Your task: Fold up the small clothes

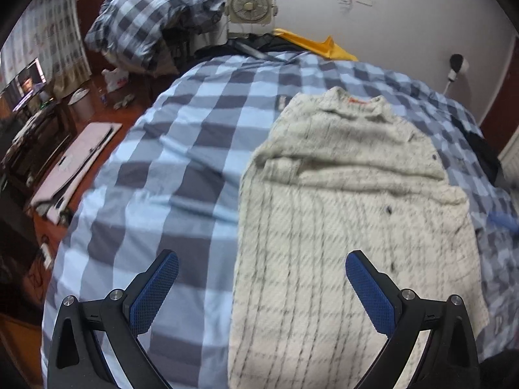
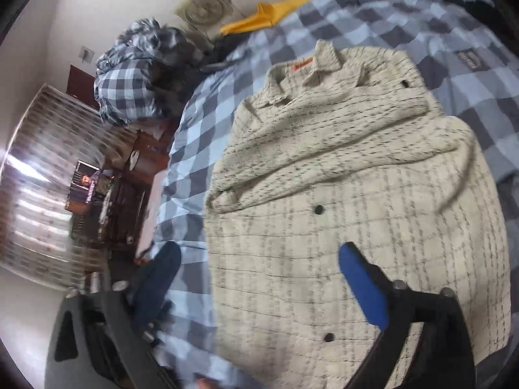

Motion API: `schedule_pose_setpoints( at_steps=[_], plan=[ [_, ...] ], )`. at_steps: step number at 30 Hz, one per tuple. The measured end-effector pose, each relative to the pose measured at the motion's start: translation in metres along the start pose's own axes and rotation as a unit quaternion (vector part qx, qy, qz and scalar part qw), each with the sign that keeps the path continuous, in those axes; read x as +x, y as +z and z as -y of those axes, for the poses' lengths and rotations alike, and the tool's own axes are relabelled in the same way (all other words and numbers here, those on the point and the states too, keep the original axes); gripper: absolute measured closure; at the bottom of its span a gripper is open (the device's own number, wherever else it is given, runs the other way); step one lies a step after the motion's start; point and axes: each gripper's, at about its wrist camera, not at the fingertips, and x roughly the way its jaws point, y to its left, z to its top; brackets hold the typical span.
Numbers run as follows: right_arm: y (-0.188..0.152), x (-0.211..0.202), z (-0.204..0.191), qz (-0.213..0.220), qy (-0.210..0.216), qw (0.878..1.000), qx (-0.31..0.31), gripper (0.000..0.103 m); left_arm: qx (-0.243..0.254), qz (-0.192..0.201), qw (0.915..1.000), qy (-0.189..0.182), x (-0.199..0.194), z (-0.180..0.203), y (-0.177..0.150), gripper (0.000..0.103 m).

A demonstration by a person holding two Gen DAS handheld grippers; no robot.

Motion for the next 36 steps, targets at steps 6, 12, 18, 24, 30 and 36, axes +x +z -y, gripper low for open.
schedule_pose_setpoints(
  at_steps=[6,12,18,24,30,36],
  plan=[
    [0.002,0.048,0.045,-0.058,-0.021,0.997,0.056,0.006,0.044,-0.013,0.9977,-0.049,0.063,0.030,0.108,0.000],
    [0.012,0.053,0.052,-0.075,-0.013,0.995,0.061,0.006,-0.002,-0.092,0.9932,-0.072,0.198,0.053,0.212,0.001],
    [0.008,0.059,0.057,-0.081,-0.022,0.994,0.067,0.006,-0.016,-0.158,0.9861,-0.048,0.296,0.084,0.247,0.005],
    [0.012,0.065,0.067,-0.084,-0.018,0.993,0.084,0.006,0.001,-0.184,0.9829,-0.008,0.340,0.108,0.251,0.031],
    [0.014,0.061,0.073,-0.078,-0.017,0.992,0.100,0.006,-0.002,-0.201,0.9790,0.032,0.354,0.100,0.252,0.095],
    [0.011,0.062,0.070,-0.078,-0.017,0.992,0.096,0.006,-0.081,-0.168,0.9822,0.018,0.331,0.055,0.274,0.097]
  ],
)
